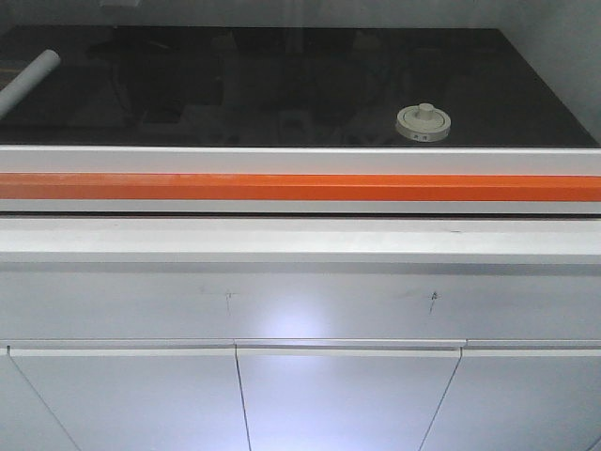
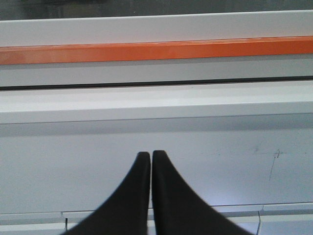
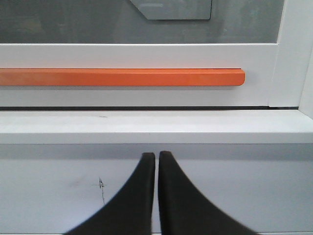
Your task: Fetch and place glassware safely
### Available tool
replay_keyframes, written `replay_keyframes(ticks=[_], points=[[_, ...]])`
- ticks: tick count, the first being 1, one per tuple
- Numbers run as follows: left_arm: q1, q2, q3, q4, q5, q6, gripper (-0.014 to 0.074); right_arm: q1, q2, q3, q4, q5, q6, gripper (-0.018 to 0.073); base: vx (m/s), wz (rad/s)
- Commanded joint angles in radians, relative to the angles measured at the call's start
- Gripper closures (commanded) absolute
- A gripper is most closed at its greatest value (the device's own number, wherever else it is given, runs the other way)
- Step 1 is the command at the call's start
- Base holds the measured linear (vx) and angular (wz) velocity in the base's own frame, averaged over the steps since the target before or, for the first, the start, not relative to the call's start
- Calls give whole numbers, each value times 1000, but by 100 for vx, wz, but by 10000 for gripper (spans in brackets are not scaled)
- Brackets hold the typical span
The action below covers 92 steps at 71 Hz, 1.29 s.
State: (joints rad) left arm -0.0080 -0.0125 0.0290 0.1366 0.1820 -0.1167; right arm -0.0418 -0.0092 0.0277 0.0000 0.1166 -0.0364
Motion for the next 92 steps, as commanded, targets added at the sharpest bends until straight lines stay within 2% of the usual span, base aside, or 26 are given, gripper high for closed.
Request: replay_keyframes(ticks=[1,92], points=[[-7,-11,21,-8,-72,-8,603,-1,-13,19,-9,-76,-4,563,0,0],[-7,-11,20,-9,-102,-10,603,-1,-13,18,-8,-79,-4,563,0,0]])
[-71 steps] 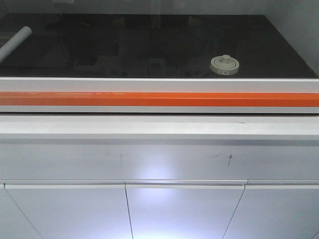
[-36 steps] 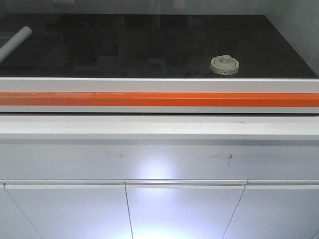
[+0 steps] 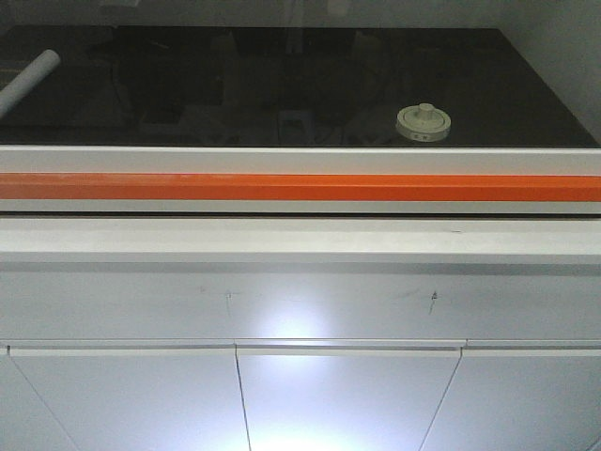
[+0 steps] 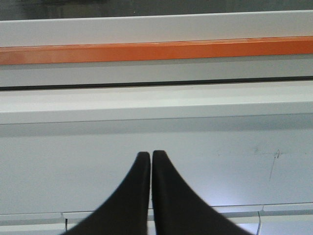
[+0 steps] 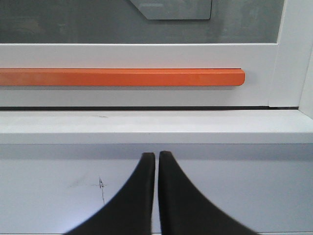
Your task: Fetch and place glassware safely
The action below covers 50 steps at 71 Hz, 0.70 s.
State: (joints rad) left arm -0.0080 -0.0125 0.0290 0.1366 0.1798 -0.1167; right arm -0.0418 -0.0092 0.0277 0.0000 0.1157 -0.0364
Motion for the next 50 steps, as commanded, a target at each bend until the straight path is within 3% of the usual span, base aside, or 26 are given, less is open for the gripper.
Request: replay_keyframes(ticks=[1,18,33,50], points=[[-7,-11,20,-10,-107,-10,603,-1,-13,18,-8,-82,-4,563,0,0],[-7,-11,20,-86,-250,-10,603,-1,-13,18,0,-187,1,563,0,0],[-7,-10,-12,-86,-521,-6,603,-1,-13,-14,0,-385,-1,563,0,0],[-7,130,-273,-83,-500,2,603,-1,84,-251,0,-326,-29,563,0,0]])
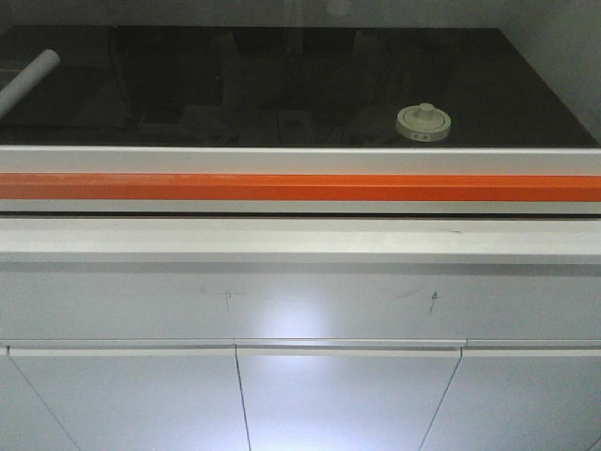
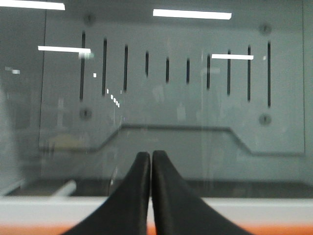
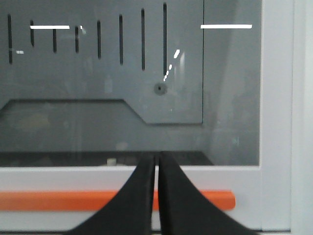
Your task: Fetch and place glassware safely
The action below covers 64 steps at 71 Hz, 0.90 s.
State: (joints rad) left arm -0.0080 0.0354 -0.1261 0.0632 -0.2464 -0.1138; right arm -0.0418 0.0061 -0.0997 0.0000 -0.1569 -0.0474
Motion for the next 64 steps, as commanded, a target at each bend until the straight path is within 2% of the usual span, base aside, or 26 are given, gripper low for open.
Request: replay_keyframes(ticks=[1,10,25,35,48,53,59,64], points=[[-7,98,-136,-10,-73,-1,603,-1,82,-140,0,-51,-21,563,0,0],[-7,257,-324,-12,-50,-5,603,-1,236,-305,0,-50,-23,563,0,0],[-7,500,-620,-10,124,0,603,-1,482,-535,0,-36,-15,563,0,0],[-7,655,-736,-9,246,0,603,-1,628,-623,0,23,-15,563,0,0],[-7,797,-750,-10,343,0,603,-1,756,-647,0,202,-14,563,0,0],[-7,834,-721,-10,347,0,603,-1,780,-629,6,244,-14,563,0,0],[-7,849,-650,-13,273,0,603,-1,780,-559,8,193,-14,563,0,0],[-7,845,-564,-12,162,0,603,-1,768,-489,8,111,-14,563,0,0]])
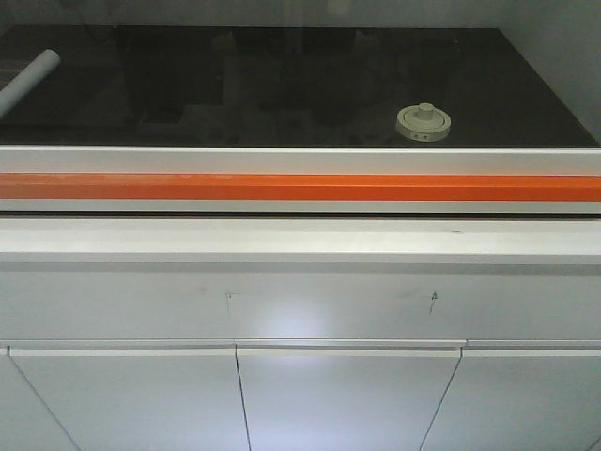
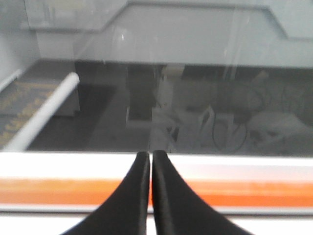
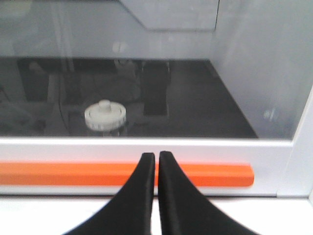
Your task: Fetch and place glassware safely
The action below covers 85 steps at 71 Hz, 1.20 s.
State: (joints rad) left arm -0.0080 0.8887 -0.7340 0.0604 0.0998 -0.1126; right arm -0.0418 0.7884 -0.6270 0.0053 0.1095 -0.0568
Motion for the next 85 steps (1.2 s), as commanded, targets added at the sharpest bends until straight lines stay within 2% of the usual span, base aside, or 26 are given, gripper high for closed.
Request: replay_keyframes(ticks=[1,16,27,35,44,58,85], points=[[-7,-9,61,-10,-207,-2,603,-1,-17,61,3,-174,-5,563,0,0],[-7,-62,298,-7,-480,-3,603,-1,-57,295,2,-513,-4,563,0,0],[-7,-121,424,53,-641,-36,603,-1,-60,407,-29,-737,71,563,0,0],[-7,-130,445,93,-614,-94,603,-1,-60,418,-146,-743,81,563,0,0],[-7,-130,445,125,-617,-100,603,-1,-59,418,-239,-749,122,563,0,0],[-7,-119,445,123,-619,-100,603,-1,5,415,-246,-763,142,563,0,0],[-7,-119,445,123,-622,-99,603,-1,339,371,-246,-955,141,563,0,0]])
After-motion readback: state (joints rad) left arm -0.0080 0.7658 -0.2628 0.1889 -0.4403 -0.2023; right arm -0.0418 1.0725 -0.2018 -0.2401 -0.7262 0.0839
